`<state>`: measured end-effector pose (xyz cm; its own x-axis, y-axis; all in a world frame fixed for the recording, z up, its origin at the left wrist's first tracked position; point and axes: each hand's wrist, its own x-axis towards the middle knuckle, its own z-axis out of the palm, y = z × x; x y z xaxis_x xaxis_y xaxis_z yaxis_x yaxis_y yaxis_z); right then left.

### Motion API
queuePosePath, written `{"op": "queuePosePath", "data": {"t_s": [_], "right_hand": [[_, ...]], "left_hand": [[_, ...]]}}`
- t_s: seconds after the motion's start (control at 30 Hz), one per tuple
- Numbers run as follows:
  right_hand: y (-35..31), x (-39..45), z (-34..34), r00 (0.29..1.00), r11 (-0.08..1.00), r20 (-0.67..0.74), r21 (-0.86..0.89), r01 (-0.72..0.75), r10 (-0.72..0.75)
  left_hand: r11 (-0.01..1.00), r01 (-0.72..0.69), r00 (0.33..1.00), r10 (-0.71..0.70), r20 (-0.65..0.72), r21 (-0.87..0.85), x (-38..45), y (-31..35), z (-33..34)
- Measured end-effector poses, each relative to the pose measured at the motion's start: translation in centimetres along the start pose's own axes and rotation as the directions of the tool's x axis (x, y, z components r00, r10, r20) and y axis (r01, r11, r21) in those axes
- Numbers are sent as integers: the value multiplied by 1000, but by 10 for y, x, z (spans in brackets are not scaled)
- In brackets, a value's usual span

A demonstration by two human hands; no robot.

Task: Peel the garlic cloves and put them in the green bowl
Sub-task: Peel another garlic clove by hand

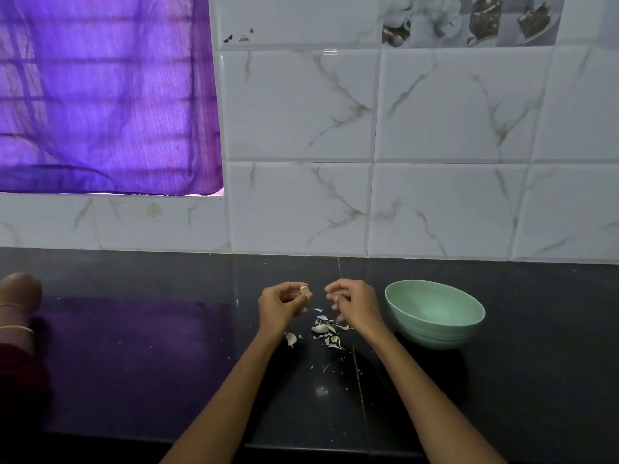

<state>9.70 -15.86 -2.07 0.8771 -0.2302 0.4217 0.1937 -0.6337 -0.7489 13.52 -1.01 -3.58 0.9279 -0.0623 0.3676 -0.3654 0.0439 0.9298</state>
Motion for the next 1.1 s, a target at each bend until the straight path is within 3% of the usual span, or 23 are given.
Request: {"op": "queuePosePath", "data": {"t_s": [0.1,0.3,0.6,0.8,1.1], "right_hand": [[-4,-1,0,999,986,26,-160,52,-48],[-14,-10,2,976,950,77,-224,217,-205],[-9,-5,0,958,930,129,-237,281,-257],[-11,-4,5,896,767,216,-463,444,-388],[-15,-8,3,956,794,84,-539,281,-281]], "left_hand": [[991,-49,999,50,-8,128,-2,0,2],[934,-182,982,154,113,309,-6,0,3],[939,-203,977,173,128,279,-8,2,4],[964,-172,976,138,168,205,-8,2,2],[972,-184,969,154,192,147,-7,1,6]]}}
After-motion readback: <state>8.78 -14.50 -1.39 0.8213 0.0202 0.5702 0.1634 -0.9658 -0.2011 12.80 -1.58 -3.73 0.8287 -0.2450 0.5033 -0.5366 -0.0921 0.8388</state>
